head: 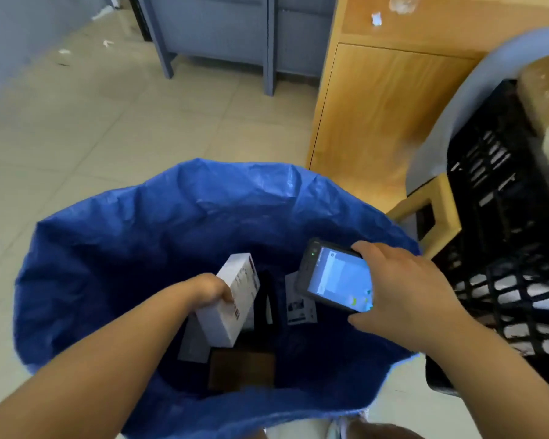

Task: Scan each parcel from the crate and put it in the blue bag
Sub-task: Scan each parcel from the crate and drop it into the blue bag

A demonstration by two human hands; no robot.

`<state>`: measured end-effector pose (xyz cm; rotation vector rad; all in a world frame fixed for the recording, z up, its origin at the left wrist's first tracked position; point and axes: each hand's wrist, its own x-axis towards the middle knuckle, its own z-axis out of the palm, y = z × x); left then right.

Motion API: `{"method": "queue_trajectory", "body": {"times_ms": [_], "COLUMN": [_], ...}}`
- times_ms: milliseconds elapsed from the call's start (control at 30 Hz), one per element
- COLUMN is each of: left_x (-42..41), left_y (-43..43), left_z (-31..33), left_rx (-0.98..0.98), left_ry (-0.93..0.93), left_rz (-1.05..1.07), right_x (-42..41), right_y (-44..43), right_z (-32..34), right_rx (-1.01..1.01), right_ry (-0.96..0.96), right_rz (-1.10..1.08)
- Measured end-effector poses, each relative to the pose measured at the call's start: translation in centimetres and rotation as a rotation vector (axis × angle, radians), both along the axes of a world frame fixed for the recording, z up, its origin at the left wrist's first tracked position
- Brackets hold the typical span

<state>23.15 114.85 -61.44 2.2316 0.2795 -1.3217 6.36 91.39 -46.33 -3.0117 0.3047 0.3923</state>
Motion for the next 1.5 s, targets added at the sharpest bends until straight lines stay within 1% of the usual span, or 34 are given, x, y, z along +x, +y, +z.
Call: {"method": "queue_trajectory", "body": {"times_ms": [67,133,267,367,433,500,567,667,733,800,967,1100,1167,1267,1400,1500], "left_x": [0.8,1.2,1.5,1.7,1.9,1.7,1.5,1.0,0.9,1.0,1.0,0.3,-0.4,-2.3,-5.0,-8.2], "left_y": [-1.2,-2.3,-3.6,-3.8,-3.8,-3.3,-2.8,-2.4,-2.3,-2.3,-2.7,-3.7,-4.3,-5.3,-7.0,-8.8], "left_z": [-2.4,-5.0,-10.0,-13.0,-14.5,-15.4,-16.1,-16.0,-15.2,-13.8,-8.9,-3.6,-0.7,3.9,9.0,12.3], "left_rx": [0.03,0.055,0.056,0.042,0.074,0.165,0.235,0.239,0.238,0.263,0.263,0.198,0.134,-0.01,-0.144,-0.227], "left_ry": [0.052,0.06,0.06,0.043,0.026,0.002,-0.012,0.047,0.044,-0.007,-0.178,-0.361,-0.446,-0.525,-0.584,-0.636], "left_rz": [-0.042,-0.07,-0.008,0.059,0.077,0.029,-0.071,-0.209,-0.295,-0.408,-0.63,-0.754,-0.751,-0.667,-0.603,-0.618], "right_x": [1.3,2.3,3.8,4.2,4.4,4.5,4.6,4.7,4.5,4.2,2.7,0.2,-1.7,-5.4,-9.9,-14.0], "right_y": [0.0,-0.2,-0.8,-1.5,-1.9,-2.1,-2.3,-2.2,-2.2,-2.1,-1.9,-1.8,-1.8,-2.1,-2.9,-4.0], "right_z": [-1.4,-2.5,-4.3,-5.3,-5.7,-5.9,-5.9,-5.7,-5.4,-4.8,-1.9,1.4,3.2,6.0,8.7,10.6], "right_rx": [-0.015,-0.039,-0.059,-0.049,-0.035,-0.034,-0.042,-0.043,-0.049,-0.066,-0.107,-0.128,-0.135,-0.162,-0.196,-0.203], "right_ry": [0.04,0.08,0.135,0.134,0.13,0.138,0.139,0.14,0.139,0.14,0.13,0.083,0.045,-0.015,-0.106,-0.158], "right_rz": [0.029,0.048,0.049,0.04,0.036,0.04,0.044,0.038,0.029,0.021,-0.043,-0.1,-0.129,-0.173,-0.239,-0.293]}}
